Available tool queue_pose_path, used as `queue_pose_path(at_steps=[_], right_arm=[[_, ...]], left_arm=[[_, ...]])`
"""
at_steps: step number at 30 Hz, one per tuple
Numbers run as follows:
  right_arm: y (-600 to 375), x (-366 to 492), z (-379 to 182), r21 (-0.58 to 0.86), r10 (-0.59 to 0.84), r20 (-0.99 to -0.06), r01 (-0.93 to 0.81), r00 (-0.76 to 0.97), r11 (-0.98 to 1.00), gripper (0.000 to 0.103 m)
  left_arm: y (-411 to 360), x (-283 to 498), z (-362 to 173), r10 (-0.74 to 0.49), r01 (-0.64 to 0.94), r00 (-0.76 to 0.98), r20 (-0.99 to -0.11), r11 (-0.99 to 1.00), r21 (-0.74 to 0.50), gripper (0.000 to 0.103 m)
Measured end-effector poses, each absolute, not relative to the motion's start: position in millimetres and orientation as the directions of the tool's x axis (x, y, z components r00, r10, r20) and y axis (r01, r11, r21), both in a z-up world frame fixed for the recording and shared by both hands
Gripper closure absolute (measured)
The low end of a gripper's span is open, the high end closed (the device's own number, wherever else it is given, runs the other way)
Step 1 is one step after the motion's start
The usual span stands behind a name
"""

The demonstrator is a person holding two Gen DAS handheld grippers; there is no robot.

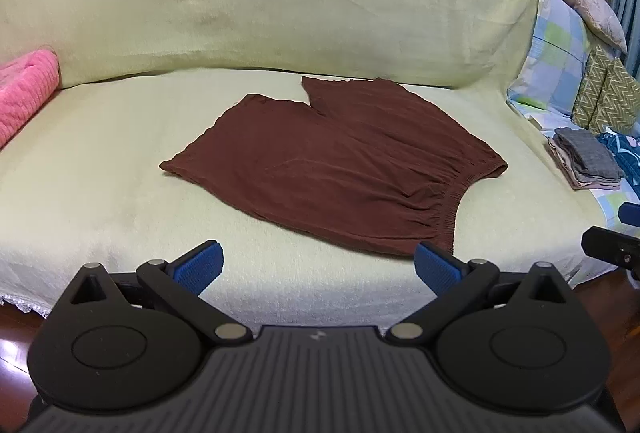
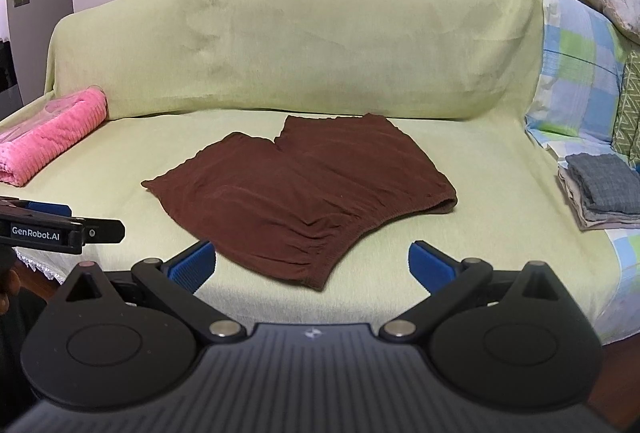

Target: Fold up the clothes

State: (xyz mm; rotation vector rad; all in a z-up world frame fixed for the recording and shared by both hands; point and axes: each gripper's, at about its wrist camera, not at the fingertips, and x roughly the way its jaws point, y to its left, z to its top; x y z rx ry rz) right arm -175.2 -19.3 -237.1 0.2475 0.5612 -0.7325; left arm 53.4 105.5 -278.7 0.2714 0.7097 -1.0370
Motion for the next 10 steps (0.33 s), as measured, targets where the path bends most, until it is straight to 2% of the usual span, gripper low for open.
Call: queue_pose_path(at_steps=[10], right_arm=[[-21.8, -177.2, -240.3, 0.029, -0.558, -0.57, 0.694, 0.603, 0.72, 0.002]], left_arm=[[105.2, 43.3, -284.9, -0.697, 0.87, 0.29, -0.656, 0.477, -0.123, 0.0]])
